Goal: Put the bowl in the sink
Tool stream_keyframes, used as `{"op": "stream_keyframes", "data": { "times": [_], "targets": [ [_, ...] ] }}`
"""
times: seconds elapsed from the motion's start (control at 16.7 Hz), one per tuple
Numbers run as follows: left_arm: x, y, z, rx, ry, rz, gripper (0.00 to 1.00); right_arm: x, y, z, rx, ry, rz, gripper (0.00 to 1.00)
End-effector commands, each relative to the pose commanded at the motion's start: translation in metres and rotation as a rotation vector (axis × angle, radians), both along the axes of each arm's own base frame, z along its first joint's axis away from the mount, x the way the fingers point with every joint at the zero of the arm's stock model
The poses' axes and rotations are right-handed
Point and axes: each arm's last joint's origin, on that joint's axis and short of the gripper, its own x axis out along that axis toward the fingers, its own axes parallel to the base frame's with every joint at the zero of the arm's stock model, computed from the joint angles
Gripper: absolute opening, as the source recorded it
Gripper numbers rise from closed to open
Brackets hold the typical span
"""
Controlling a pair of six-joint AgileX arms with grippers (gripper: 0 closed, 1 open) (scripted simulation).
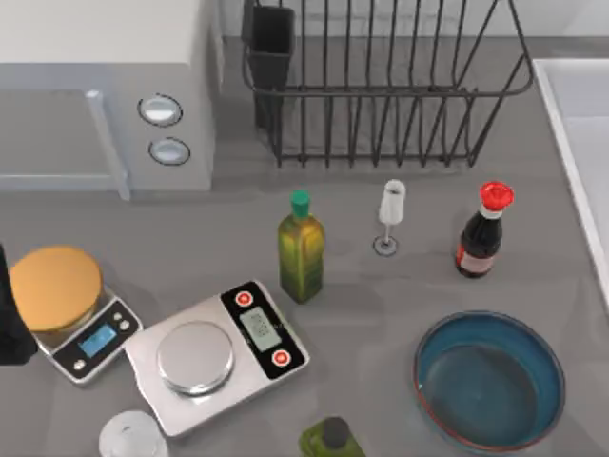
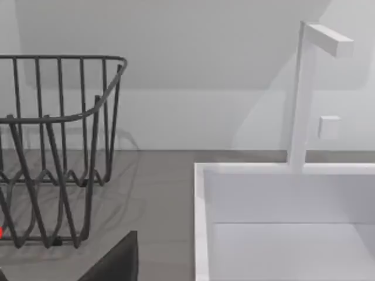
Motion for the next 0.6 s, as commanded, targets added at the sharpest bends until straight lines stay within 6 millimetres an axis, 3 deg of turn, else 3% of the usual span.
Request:
{"op": "stream_keyframes", "data": {
  "times": [0.3,0.6],
  "targets": [
    [0.0,0.0,0.0,0.0,0.0,0.0,1.0,0.001,0.003,0.01,0.025,0.067,0.024,1.0],
    [0.0,0.0,0.0,0.0,0.0,0.0,1.0,0.013,0.015,0.043,0.1,0.407,0.096,1.0]
  ]
}}
